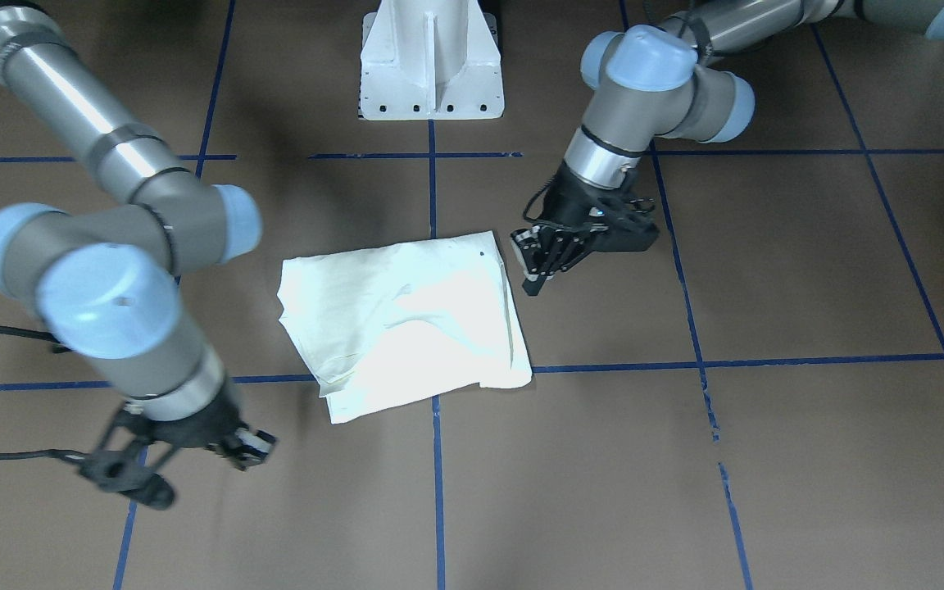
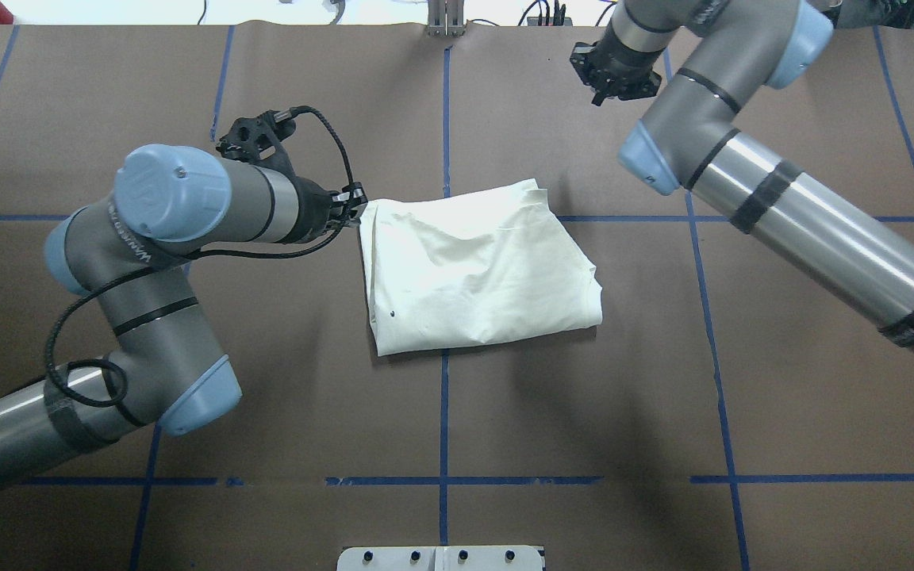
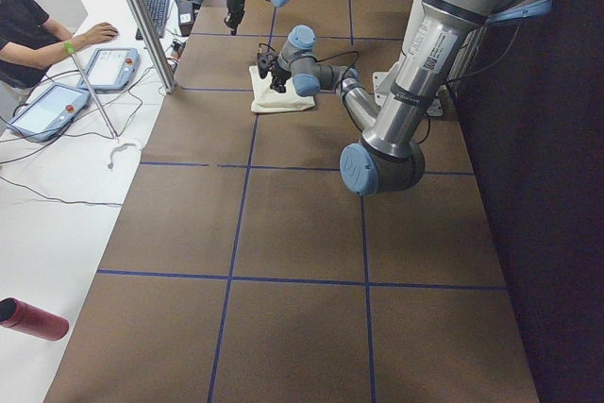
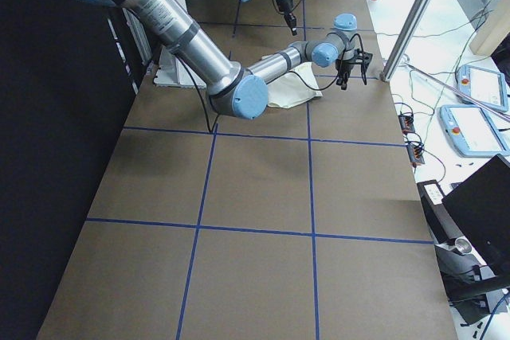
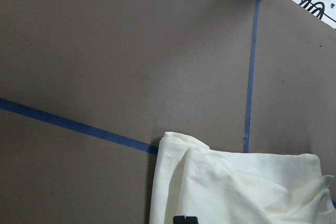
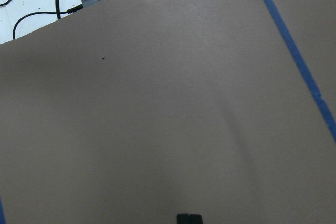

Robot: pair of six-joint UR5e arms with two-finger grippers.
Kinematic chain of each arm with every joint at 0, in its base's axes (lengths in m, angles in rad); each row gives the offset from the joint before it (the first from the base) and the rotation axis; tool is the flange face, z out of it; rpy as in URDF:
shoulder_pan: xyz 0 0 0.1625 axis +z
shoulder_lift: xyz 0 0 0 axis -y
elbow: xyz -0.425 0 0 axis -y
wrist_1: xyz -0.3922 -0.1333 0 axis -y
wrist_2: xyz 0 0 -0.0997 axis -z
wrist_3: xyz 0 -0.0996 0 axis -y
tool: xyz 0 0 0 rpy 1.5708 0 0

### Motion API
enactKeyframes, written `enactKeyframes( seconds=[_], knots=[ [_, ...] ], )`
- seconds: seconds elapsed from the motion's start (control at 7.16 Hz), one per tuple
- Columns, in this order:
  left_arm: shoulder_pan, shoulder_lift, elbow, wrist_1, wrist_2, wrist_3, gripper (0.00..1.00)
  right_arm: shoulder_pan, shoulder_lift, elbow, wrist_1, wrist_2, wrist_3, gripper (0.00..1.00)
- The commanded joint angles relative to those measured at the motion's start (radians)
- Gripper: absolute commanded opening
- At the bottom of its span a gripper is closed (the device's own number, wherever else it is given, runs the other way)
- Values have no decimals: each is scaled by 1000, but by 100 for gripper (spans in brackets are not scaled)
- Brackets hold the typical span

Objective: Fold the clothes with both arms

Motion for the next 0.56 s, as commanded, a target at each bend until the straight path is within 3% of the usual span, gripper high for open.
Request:
enactKeyframes(
  seconds=[0.0, 0.14, 0.42],
  knots=[
    [43, -190, 211, 49, -2, 80, 0, 68, -131, 129, -1, 104, -71, 0],
    [48, -226, 253, 46, -3, 152, 0, 73, -156, 158, -1, 109, -71, 0],
    [52, -269, 324, 29, -197, 234, 0, 73, -178, 175, -1, 110, -71, 0]
  ],
)
